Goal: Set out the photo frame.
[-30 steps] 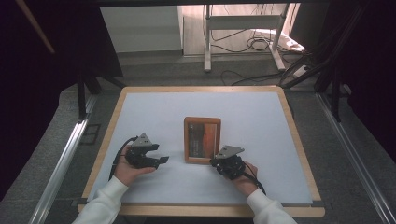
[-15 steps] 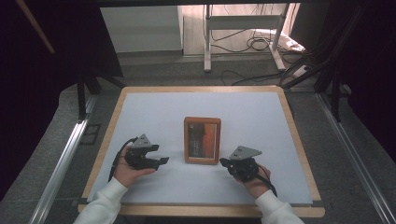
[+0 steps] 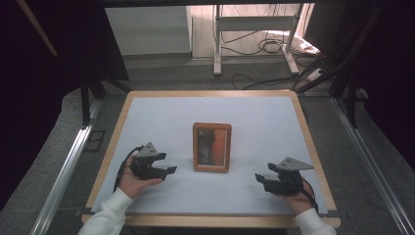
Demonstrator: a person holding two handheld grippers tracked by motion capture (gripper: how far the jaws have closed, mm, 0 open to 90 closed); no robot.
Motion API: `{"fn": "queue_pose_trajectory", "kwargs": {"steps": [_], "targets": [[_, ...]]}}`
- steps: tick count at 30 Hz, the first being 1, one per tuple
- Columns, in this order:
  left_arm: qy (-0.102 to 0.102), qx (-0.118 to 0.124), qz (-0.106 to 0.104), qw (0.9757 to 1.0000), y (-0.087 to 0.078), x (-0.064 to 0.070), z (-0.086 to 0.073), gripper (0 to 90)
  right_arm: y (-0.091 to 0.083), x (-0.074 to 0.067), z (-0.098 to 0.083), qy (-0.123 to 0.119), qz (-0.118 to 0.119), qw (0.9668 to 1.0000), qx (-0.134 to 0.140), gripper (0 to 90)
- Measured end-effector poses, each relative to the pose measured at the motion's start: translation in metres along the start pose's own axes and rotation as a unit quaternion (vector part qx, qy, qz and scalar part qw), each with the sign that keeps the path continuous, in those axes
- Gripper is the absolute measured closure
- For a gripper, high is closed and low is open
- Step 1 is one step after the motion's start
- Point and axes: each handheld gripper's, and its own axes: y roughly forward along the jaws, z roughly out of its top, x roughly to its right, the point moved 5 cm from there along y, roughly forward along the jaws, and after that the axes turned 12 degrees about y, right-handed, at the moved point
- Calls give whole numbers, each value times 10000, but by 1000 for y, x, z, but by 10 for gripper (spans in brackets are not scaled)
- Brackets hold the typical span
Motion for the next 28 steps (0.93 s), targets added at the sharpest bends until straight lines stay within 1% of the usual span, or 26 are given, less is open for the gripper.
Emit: {"fn": "queue_pose_trajectory", "kwargs": {"steps": [3, 8, 10, 12, 16, 24, 28], "targets": [[-9, 3, 21, 10000, 0, 1, -1, 298, -7, 12, -5, 72, -131, 9999, 71, 286], [-48, 34, 48, 10000, -3, 4, -4, 298, -9, 25, -6, 148, -300, 9994, 124, 270], [-56, 68, 85, 9999, -5, 3, -5, 298, -9, 25, -6, 171, -295, 9993, 152, 267], [-89, 114, 118, 9998, -6, 3, -5, 298, -7, 23, -4, 93, -279, 9994, 177, 261], [-96, 123, 152, 9998, -7, 3, -5, 298, -5, 19, -2, -14, -247, 9994, 234, 255], [-102, 119, 149, 9998, -7, 2, -6, 298, -7, 24, 1, 56, -324, 9989, 337, 253], [-110, 134, 151, 9997, -7, 1, -6, 297, -6, 24, 2, 41, -337, 9988, 366, 241]]}}
